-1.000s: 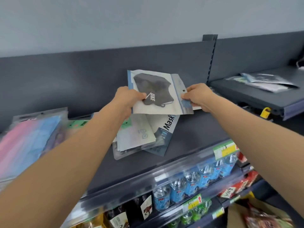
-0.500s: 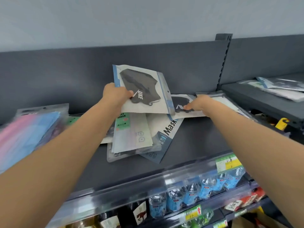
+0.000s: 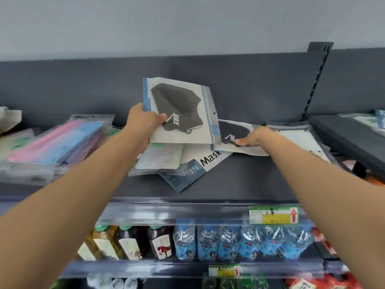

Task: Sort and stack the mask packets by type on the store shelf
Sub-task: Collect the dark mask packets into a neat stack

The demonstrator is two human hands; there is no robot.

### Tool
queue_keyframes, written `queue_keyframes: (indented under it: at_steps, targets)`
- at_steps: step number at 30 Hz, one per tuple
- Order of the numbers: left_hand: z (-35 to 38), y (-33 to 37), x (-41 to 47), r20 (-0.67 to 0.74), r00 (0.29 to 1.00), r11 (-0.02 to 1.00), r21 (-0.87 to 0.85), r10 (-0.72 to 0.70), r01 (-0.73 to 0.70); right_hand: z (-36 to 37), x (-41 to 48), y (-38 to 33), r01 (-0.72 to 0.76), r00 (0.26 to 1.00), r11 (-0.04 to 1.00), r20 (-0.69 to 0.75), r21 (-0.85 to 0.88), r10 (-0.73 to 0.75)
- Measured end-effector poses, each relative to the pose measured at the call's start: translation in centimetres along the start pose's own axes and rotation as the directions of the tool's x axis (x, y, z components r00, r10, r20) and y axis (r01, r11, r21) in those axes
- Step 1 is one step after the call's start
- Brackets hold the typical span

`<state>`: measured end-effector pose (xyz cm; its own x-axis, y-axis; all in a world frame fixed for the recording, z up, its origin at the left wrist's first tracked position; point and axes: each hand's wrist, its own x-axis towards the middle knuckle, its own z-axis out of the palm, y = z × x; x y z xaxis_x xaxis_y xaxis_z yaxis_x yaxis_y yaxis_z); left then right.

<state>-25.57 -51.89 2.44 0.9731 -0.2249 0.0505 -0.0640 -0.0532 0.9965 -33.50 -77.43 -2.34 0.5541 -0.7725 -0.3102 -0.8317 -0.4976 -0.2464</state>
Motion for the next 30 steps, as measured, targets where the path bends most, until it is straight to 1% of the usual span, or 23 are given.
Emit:
queue_keyframes:
  at_steps: [5, 9, 10, 11, 13, 16, 19, 22, 24, 27, 30]
  targets:
    - [-1.0, 0.2, -1.4, -0.034, 0.999, 1.000, 0.002, 0.001, -0.001, -0.6, -1.8, 0.3, -0.067, 0.996, 0.998, -0.054, -0.002, 0.067]
    - [-1.3, 0.3, -1.7, -0.022, 1.000, 1.000, 0.015, 0.017, -0.016, -0.4, 0.0, 0.6, -0.071, 0.996, 0.992, -0.046, 0.102, 0.076]
    - [-1.3, 0.2, -1.5, -0.011, 1.000, 0.999, 0.026, 0.026, -0.026, -0.3, 0.3, 0.8, -0.047, 0.996, 0.989, -0.074, 0.138, 0.058]
    - [-1.4, 0.1, -1.3, -0.001, 0.999, 0.999, 0.034, 0.038, -0.038, -0.3, 0.0, 1.1, -0.035, 0.991, 0.975, -0.120, 0.220, 0.063]
    - [-1.5, -0.1, -0.7, 0.015, 0.999, 0.998, 0.032, 0.049, -0.050, -0.3, -0.9, 1.5, 0.002, 0.970, 0.914, -0.223, 0.406, 0.097]
    - [-1.3, -0.5, 0.4, 0.029, 0.999, 0.999, 0.004, 0.042, -0.042, -1.4, -1.5, 1.4, 0.123, 0.935, 0.822, -0.343, 0.556, 0.092]
    - [-0.4, -1.1, 1.4, 0.066, 0.998, 0.999, -0.042, 0.013, -0.010, -3.2, -3.0, 1.2, 0.262, 0.865, 0.745, -0.492, 0.614, 0.101]
    - [1.3, -1.7, 2.0, 0.109, 0.994, 0.997, -0.075, -0.016, 0.024, -4.5, -4.8, 1.7, 0.432, 0.743, 0.689, -0.662, 0.583, 0.094]
    - [2.5, -2.0, 2.0, 0.134, 0.991, 0.996, -0.080, -0.024, 0.035, -5.2, -6.0, 2.4, 0.504, 0.661, 0.671, -0.743, 0.544, 0.106]
    - [4.3, -2.0, 1.8, 0.165, 0.986, 0.997, -0.070, -0.012, 0.024, -6.1, -7.3, 3.7, 0.574, 0.551, 0.649, -0.822, 0.499, 0.144]
    - [6.0, -1.9, 1.4, 0.209, 0.978, 0.998, -0.059, 0.008, 0.004, -6.6, -8.1, 5.0, 0.608, 0.499, 0.636, -0.852, 0.475, 0.160]
